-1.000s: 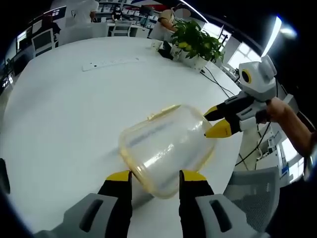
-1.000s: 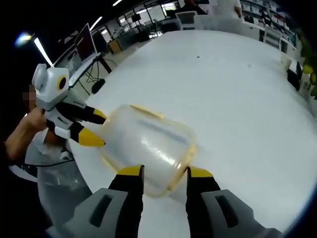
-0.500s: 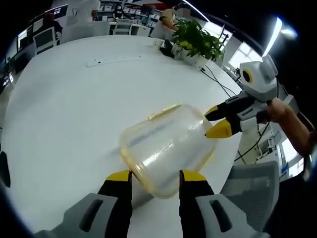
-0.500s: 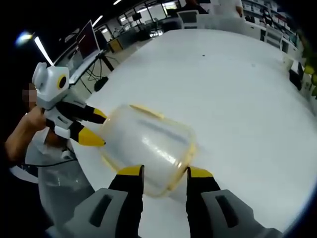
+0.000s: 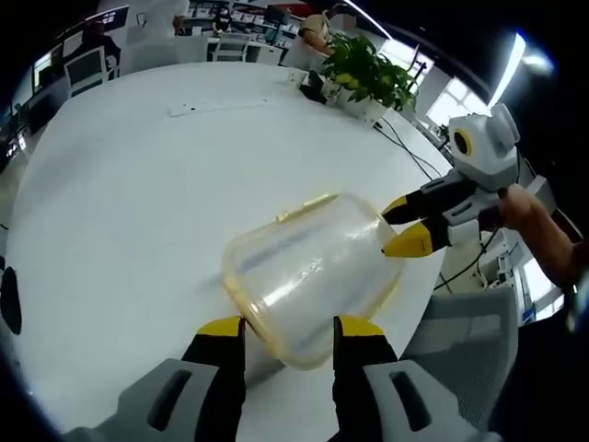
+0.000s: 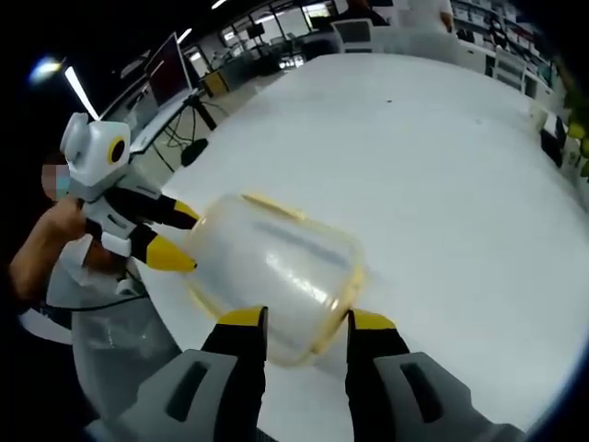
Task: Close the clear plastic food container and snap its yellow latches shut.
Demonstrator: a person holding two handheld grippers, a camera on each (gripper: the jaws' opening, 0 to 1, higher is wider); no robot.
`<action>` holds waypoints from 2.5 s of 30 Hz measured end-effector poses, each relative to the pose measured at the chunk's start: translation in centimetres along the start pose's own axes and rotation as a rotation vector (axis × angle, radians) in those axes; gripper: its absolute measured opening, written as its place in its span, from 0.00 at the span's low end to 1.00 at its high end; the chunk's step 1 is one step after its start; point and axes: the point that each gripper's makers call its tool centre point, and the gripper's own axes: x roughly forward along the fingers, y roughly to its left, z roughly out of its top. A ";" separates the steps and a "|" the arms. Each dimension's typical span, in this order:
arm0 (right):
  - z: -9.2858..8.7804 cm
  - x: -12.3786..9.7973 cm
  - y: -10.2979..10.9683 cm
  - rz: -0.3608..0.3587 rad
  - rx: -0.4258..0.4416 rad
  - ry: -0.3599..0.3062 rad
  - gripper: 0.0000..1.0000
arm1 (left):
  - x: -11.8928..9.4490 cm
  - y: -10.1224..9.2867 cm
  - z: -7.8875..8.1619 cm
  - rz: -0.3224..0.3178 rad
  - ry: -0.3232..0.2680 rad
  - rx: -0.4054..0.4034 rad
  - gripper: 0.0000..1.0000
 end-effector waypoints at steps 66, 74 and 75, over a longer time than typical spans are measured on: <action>3.1 -0.9 5.7 0.253 -0.571 -0.063 0.30 | -2.3 -4.4 2.6 -0.071 0.006 0.489 0.35; 4.0 0.0 5.6 0.273 -0.645 -0.046 0.24 | -1.5 -5.2 2.7 -0.101 0.025 0.588 0.26; 4.0 0.1 5.7 0.279 -0.655 -0.047 0.23 | -1.3 -5.3 2.7 -0.102 0.027 0.594 0.25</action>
